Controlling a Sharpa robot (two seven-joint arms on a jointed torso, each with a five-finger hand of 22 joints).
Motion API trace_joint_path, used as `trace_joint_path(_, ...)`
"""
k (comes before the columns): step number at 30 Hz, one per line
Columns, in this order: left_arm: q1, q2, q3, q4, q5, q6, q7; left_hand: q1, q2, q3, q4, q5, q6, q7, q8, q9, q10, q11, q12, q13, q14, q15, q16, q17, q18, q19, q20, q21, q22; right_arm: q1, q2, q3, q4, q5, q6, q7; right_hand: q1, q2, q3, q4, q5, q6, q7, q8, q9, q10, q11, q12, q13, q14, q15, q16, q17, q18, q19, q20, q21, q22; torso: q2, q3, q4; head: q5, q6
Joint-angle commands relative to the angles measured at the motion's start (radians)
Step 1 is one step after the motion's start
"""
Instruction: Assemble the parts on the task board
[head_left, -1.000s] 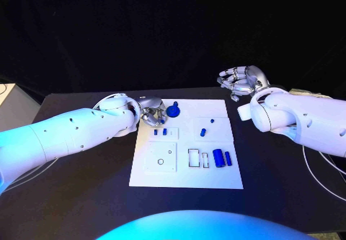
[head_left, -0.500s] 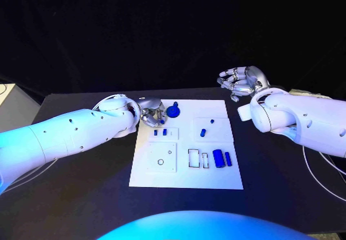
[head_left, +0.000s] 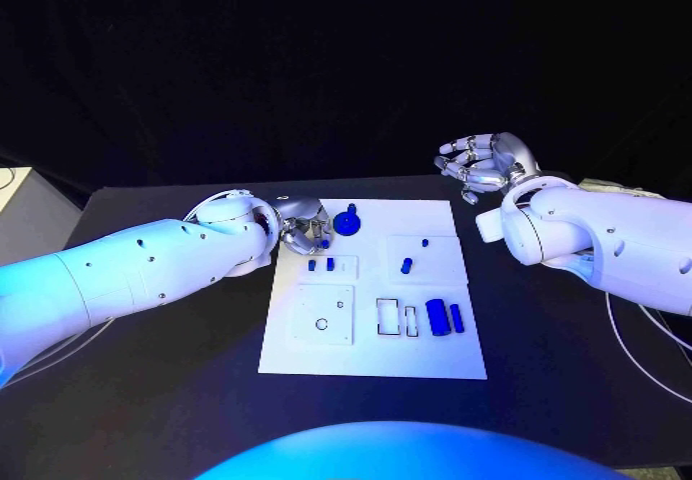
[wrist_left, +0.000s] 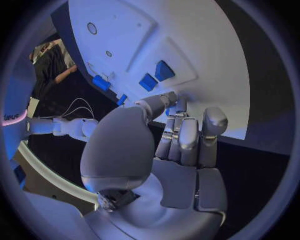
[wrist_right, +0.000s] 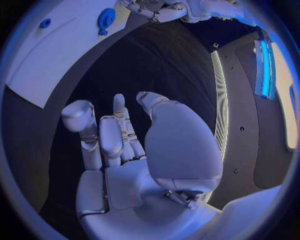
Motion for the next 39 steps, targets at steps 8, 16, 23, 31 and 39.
trace_joint_path(8, 0.000, -0.004, 0.001, -0.003, 0.003, -0.006, -0.006, 0.002, -0.015, 0.002, -0.007, 0.005, -0.068, -0.004, -0.046, -0.024, 0.004, 0.003, -0.017, 0.007, -0.008, 0.000, 0.001, -0.004, 0.001, -0.005, 0.001, -0.007, -0.001, -0.001, -0.003, 0.000, -0.001, -0.032, 0.010, 0.011, -0.017, -0.003, 0.010, -0.011, -0.004, 0.000, 0.013, 0.006, -0.003, -0.027, 0.006, -0.037, -0.036, -0.002, 0.008, -0.003, 0.006, 0.006, -0.002, 0.005, -0.002, 0.002, 0.001, 0.0003, -0.0010, 0.000, 0.003)
trace_joint_path(16, 0.000, -0.020, 0.006, -0.006, 0.004, -0.026, -0.005, 0.003, -0.017, -0.001, -0.008, 0.005, -0.085, -0.007, -0.058, -0.030, 0.001, 0.003, -0.024, 0.008, -0.011, 0.001, 0.000, -0.011, 0.002, -0.009, 0.001, -0.011, -0.007, -0.001, -0.016, 0.000, -0.006, -0.117, 0.046, -0.009, 0.033, -0.015, 0.072, -0.081, -0.053, 0.036, 0.009, 0.020, -0.006, -0.004, 0.004, -0.122, -0.132, 0.024, 0.004, 0.015, 0.018, -0.010, 0.049, 0.001, 0.102, 0.074, 0.001, 0.0004, -0.0006, -0.002, 0.004)
trace_joint_path(23, 0.001, -0.048, 0.014, 0.004, 0.032, -0.052, 0.008, 0.006, -0.012, 0.002, -0.007, 0.006, -0.078, -0.001, -0.055, -0.031, 0.000, 0.005, -0.027, 0.008, -0.017, 0.001, -0.004, -0.025, 0.003, -0.012, 0.001, -0.014, -0.011, -0.001, -0.036, 0.000, -0.005, -0.252, 0.117, -0.031, 0.051, -0.019, 0.124, -0.125, -0.052, 0.084, 0.000, 0.020, -0.011, 0.038, -0.004, -0.169, -0.187, 0.047, -0.004, 0.044, 0.052, -0.023, 0.078, -0.006, 0.177, 0.127, 0.000, 0.0011, -0.0001, -0.005, 0.009)
trace_joint_path(31, 0.001, -0.093, 0.030, 0.036, 0.124, -0.089, 0.042, 0.012, -0.009, 0.009, -0.009, 0.008, -0.048, 0.008, -0.041, -0.030, -0.005, 0.011, -0.035, 0.011, -0.048, 0.006, -0.026, -0.089, 0.010, -0.038, 0.003, -0.034, -0.039, -0.001, -0.060, 0.000, 0.008, -0.396, 0.174, -0.051, 0.054, -0.019, 0.148, -0.155, -0.053, 0.106, -0.005, 0.015, -0.015, 0.067, -0.008, -0.202, -0.221, 0.062, -0.008, 0.067, 0.081, -0.032, 0.095, -0.010, 0.227, 0.162, 0.000, 0.0005, -0.0004, -0.005, 0.021)
trace_joint_path(39, 0.002, -0.150, 0.039, 0.080, 0.462, -0.123, 0.129, 0.018, 0.001, 0.023, -0.011, 0.007, -0.001, 0.027, -0.015, -0.032, -0.036, 0.034, -0.040, 0.014, -0.216, 0.023, -0.161, -0.373, 0.059, -0.229, 0.015, -0.192, -0.243, -0.006, -0.089, -0.001, 0.037, -0.587, 0.223, -0.087, 0.053, -0.020, 0.155, -0.169, -0.050, 0.117, -0.008, 0.013, -0.016, 0.080, -0.010, -0.218, -0.237, 0.068, -0.009, 0.080, 0.096, -0.037, 0.105, -0.012, 0.257, 0.183, 0.001, 0.0002, -0.0016, -0.032, 0.040)
